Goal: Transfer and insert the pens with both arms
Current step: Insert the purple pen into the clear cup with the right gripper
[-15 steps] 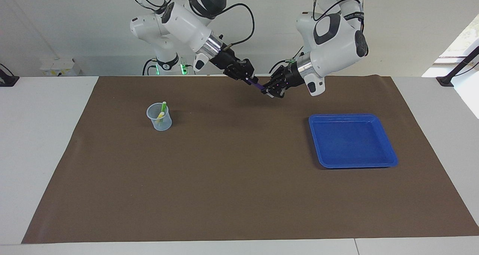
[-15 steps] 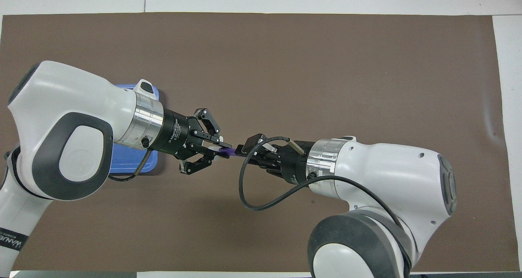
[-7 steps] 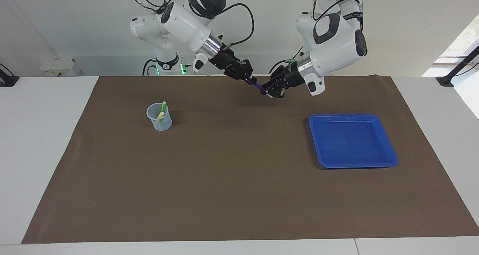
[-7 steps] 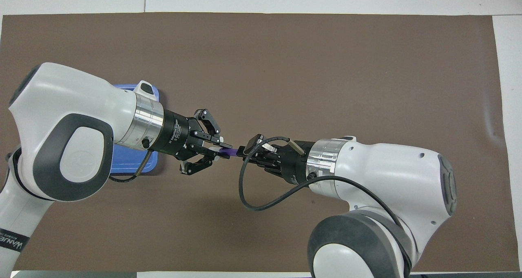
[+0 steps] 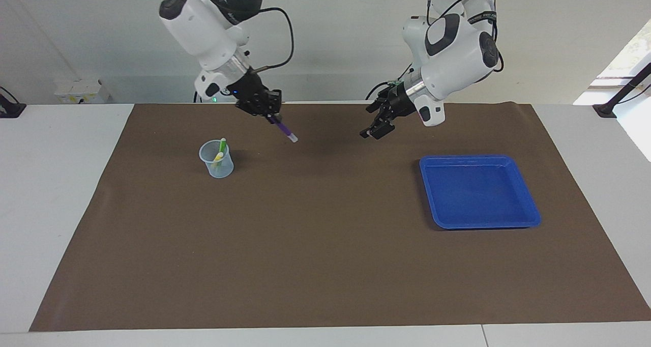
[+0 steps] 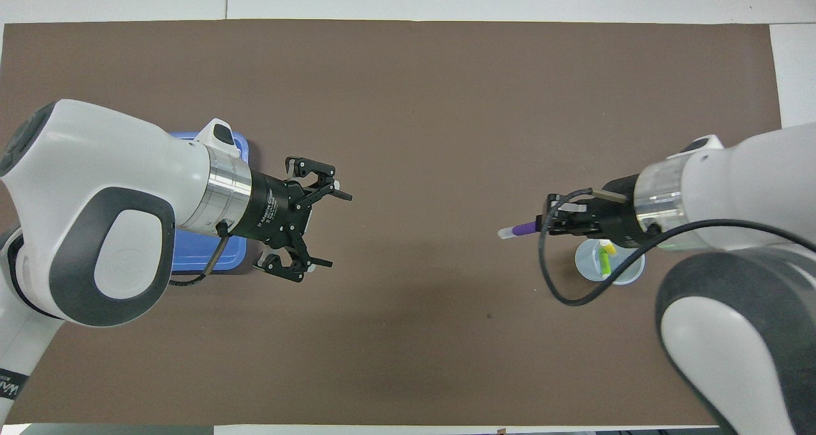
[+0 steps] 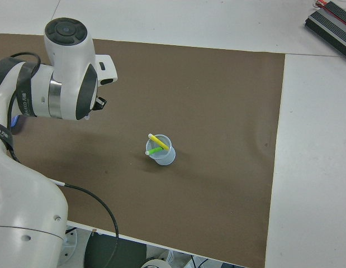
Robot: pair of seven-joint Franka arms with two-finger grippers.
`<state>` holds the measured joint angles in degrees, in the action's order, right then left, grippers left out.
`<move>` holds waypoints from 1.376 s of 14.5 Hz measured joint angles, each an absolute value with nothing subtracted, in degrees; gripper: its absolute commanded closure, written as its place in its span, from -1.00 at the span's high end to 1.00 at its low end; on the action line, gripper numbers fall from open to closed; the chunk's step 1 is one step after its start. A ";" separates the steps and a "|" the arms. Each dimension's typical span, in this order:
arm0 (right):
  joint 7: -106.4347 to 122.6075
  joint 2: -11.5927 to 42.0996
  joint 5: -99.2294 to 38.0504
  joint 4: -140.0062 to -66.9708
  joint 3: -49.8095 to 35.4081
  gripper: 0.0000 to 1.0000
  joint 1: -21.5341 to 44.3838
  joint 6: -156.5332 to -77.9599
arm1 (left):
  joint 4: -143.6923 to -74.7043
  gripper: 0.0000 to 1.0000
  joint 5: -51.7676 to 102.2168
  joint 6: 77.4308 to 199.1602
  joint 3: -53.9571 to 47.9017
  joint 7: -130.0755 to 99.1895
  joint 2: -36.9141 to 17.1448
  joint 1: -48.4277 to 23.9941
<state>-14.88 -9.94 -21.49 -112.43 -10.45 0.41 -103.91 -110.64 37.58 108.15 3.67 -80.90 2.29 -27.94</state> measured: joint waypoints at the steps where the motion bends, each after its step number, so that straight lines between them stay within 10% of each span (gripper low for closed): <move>1: -10.07 -9.92 -17.02 -111.88 -10.33 -1.00 -1.35 -101.86 | -110.52 1.00 36.78 108.63 3.69 -80.86 2.37 -27.94; 11: 12.83 -13.76 -1.04 -124.90 -10.47 -0.86 -8.16 -105.74 | -109.52 1.00 34.34 109.78 4.37 -80.48 2.52 -27.51; 12: 12.95 -14.15 -0.99 -126.16 -10.52 -0.67 -8.18 -106.74 | -109.42 1.00 32.68 109.79 4.39 -79.71 2.53 -26.80; 15: 12.95 -15.12 -0.97 -127.45 -10.94 1.00 -8.01 -107.60 | -109.08 1.00 27.97 107.99 3.74 -71.38 2.53 -22.79; 20: 12.95 -15.49 -0.98 -126.70 -10.97 1.00 -7.99 -107.66 | -106.35 1.00 13.89 95.87 -0.84 -46.00 2.58 -10.50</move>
